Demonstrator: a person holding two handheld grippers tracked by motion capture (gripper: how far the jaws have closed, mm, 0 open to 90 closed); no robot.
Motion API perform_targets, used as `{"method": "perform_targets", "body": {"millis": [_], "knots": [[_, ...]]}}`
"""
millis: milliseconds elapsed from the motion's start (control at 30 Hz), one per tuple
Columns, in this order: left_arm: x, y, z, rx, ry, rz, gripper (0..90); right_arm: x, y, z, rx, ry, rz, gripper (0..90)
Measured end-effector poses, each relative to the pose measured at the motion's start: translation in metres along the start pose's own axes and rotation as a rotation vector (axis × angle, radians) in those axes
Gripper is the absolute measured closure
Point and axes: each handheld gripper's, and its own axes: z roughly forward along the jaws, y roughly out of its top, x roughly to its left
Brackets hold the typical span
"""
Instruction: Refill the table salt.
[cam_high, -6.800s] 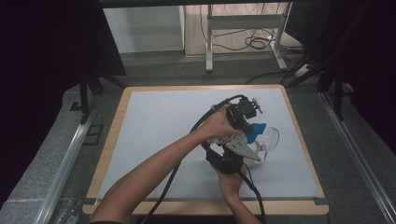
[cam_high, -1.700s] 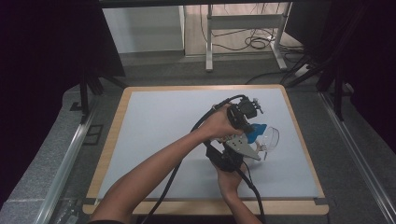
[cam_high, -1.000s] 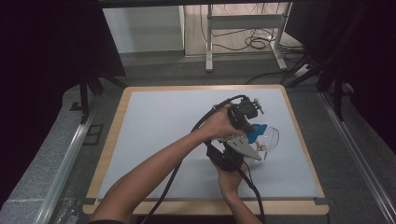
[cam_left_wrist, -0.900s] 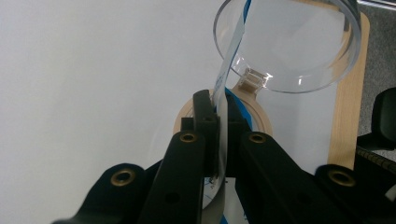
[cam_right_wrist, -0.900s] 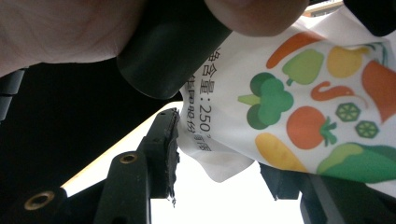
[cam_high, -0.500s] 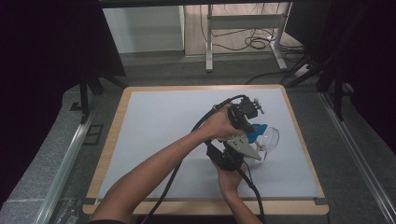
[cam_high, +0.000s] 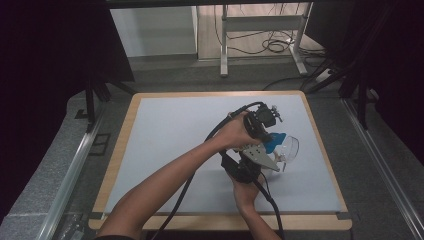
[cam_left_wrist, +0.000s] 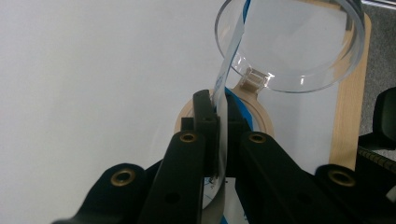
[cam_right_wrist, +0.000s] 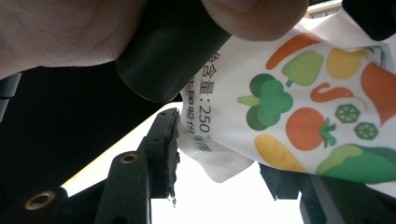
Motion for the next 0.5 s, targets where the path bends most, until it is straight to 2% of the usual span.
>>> {"method": "perform_targets", "body": {"millis": [500], "knots": [[0.0001, -0.0004, -0.0004, -0.003, -0.002, -0.005, 89.8, 0.0002, -0.0002, -0.0003, -0.001, 0.001, -0.007, 52.9]]}}
